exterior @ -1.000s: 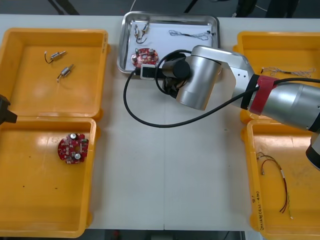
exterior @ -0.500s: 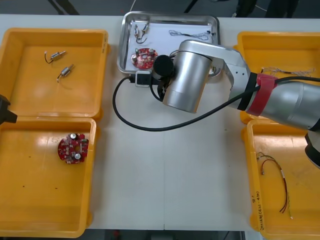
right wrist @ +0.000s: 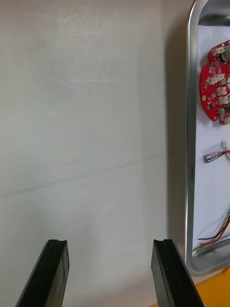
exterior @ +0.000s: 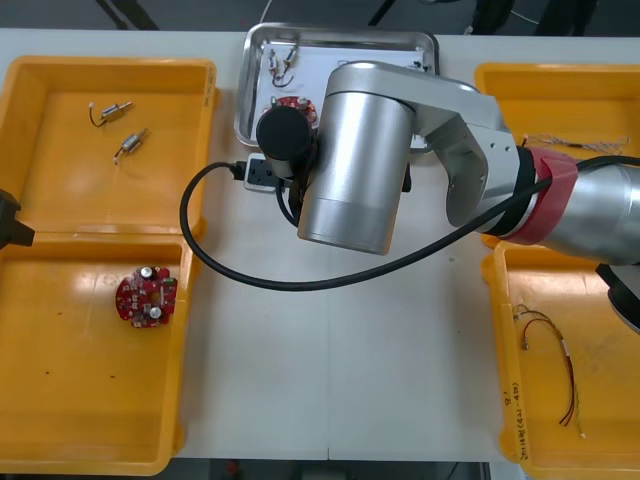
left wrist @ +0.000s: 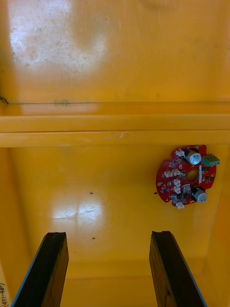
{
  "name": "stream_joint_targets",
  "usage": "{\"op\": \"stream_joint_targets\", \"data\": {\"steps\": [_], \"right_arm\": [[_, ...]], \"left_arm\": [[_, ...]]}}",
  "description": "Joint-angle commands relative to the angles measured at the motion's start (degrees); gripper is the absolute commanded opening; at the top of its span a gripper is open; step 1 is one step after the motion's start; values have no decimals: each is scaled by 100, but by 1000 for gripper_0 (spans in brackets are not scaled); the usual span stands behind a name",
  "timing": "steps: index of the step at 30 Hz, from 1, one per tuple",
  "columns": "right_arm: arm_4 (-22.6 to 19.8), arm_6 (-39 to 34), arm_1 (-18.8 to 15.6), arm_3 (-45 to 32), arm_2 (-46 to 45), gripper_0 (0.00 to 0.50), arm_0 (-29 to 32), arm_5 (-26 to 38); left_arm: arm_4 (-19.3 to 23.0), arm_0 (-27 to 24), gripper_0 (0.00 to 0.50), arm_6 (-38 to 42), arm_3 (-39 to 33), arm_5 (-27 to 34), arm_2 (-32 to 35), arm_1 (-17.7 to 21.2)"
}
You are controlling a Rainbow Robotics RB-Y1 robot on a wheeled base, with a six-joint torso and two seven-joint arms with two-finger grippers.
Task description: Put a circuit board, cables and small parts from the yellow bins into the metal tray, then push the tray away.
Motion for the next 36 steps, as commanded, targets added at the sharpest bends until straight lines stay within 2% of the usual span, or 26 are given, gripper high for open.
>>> {"op": "stream_joint_targets", "data": {"steps": [1,7,16,20,27,32,36], "right_arm": [[-292,-441,-174,-673,-760,500,193,757],[-512,-872,-314,-1306,-1402,500,588,1685],[-881,-1610,-692,-2150,-2668,500,1476,1685],[-899,-1882,-886,-2466,-3195,500,1880,1685],[-969,-2454,-1220,-2625,-3916,500,2522,1685],[-1373,-2937,-1360,-2625,-4742,500,3067,1685],[-1558,-2998,-1448,-2625,-5278,500,3410,1685]], "left_arm": [[42,104,500,-116,-128,38,166,-52],[42,104,500,-116,-128,38,166,-52],[42,104,500,-116,-128,38,166,-52],[42,104,500,-116,-128,38,166,-52],[42,104,500,-116,-128,38,166,-52],[42,104,500,-116,-128,38,166,-52],[42,104,500,-116,-128,38,166,-52]]}}
